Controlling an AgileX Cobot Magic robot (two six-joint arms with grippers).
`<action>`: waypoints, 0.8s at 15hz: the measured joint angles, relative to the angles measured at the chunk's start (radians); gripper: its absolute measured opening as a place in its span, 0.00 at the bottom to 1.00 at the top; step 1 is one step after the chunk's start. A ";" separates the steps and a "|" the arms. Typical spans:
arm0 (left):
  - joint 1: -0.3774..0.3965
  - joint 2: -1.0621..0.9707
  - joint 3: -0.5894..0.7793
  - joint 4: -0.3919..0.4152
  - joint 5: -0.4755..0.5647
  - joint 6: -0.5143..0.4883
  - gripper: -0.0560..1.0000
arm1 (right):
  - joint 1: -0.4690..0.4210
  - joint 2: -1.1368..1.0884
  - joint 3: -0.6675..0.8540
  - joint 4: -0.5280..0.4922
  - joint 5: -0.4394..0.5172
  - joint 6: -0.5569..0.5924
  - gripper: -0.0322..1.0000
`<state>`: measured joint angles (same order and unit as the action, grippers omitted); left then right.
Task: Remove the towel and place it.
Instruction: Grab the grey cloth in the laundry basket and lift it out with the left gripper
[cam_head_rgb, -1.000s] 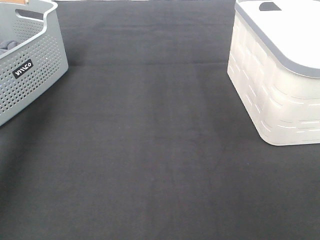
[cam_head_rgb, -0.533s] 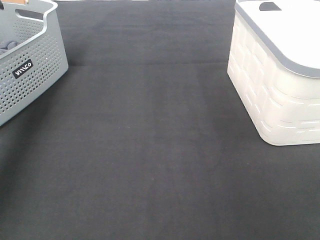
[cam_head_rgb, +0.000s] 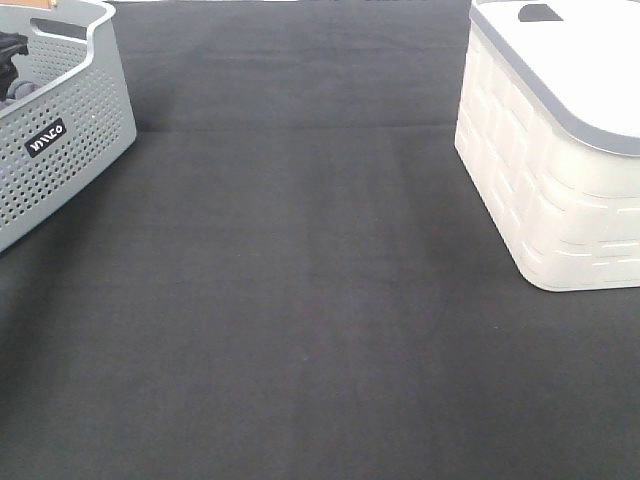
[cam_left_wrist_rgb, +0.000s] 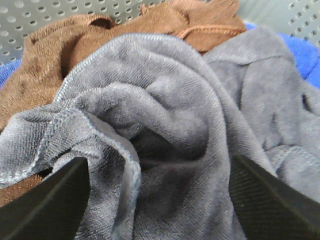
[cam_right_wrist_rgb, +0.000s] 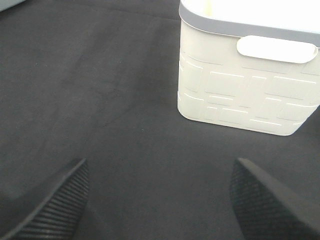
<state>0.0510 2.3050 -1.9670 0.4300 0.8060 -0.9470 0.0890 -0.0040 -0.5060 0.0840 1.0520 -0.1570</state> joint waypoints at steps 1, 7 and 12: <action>0.000 0.003 0.000 0.009 0.000 -0.002 0.74 | 0.000 0.000 0.000 0.000 0.000 0.000 0.77; 0.001 0.005 0.000 0.059 0.008 -0.070 0.30 | 0.000 0.000 0.000 0.000 0.000 0.001 0.77; 0.001 0.004 0.000 0.039 0.008 -0.073 0.05 | 0.000 0.000 0.000 0.000 0.000 0.018 0.77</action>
<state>0.0520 2.3090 -1.9670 0.4690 0.8140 -1.0200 0.0890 -0.0040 -0.5060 0.0840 1.0520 -0.1390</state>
